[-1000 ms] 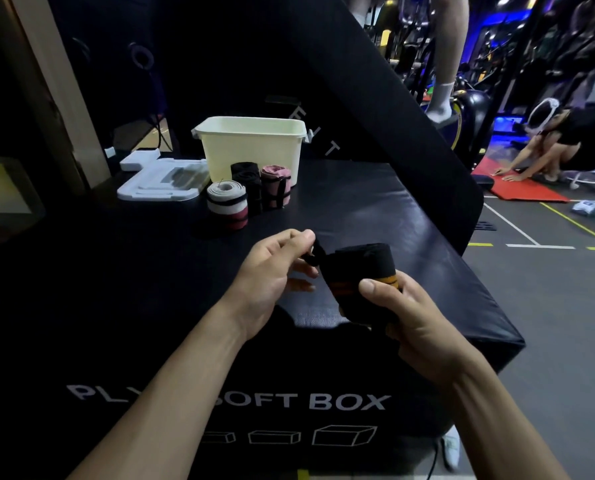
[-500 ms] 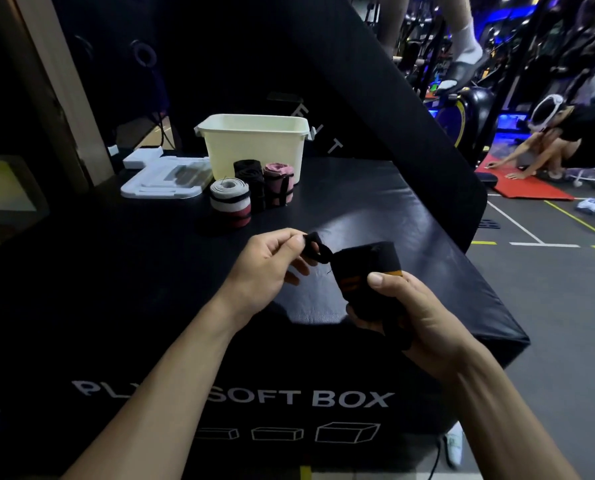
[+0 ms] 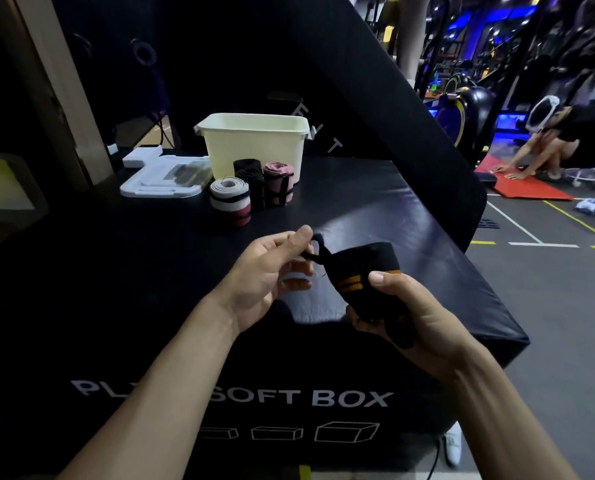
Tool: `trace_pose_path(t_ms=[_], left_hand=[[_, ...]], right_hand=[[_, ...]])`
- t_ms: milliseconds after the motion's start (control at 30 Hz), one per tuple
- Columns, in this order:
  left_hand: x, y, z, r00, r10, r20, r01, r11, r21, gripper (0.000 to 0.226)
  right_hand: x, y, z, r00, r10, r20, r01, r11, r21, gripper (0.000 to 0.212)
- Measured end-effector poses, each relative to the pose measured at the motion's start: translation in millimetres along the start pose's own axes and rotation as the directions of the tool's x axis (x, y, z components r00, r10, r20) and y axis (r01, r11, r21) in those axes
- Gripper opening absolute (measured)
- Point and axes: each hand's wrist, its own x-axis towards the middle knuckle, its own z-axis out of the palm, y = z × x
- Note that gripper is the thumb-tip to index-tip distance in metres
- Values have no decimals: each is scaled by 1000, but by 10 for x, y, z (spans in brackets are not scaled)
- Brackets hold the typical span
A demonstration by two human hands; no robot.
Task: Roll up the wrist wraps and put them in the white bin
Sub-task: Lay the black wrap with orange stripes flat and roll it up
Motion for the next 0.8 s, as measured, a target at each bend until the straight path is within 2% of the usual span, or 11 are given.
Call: trace_pose_path(t_ms=[100, 233, 333, 400, 500, 600, 700, 800], left_hand=[[22, -65, -25, 995, 86, -54, -84, 996, 39, 21], [41, -91, -35, 984, 162, -68, -159, 986, 50, 26], [42, -83, -48, 986, 155, -62, -152, 987, 61, 24], [29, -76, -47, 992, 112, -57, -108, 992, 62, 19], [4, -51, -31, 1000, -17, -11, 18, 1000, 20, 28], [9, -33, -23, 987, -157, 42, 162, 972, -169, 29], [15, -23, 6, 969, -222, 111, 245, 922, -301, 29], [43, -103, 42, 958, -266, 112, 285, 927, -242, 24]], right_hand=[[-4, 8, -24, 1000, 19, -18, -19, 1000, 23, 60], [-3, 21, -37, 999, 36, -8, -35, 998, 57, 40], [2, 23, -31, 999, 44, 10, -45, 997, 63, 52], [0, 15, 2, 997, 60, 58, -65, 994, 93, 61], [-9, 6, 42, 992, 56, 115, -76, 981, 179, 68], [-11, 7, 44, 990, 44, 133, -74, 970, 230, 69], [-11, 4, 41, 988, 26, 151, -67, 959, 275, 69], [-24, 5, 25, 971, 17, 239, -83, 959, 270, 61]])
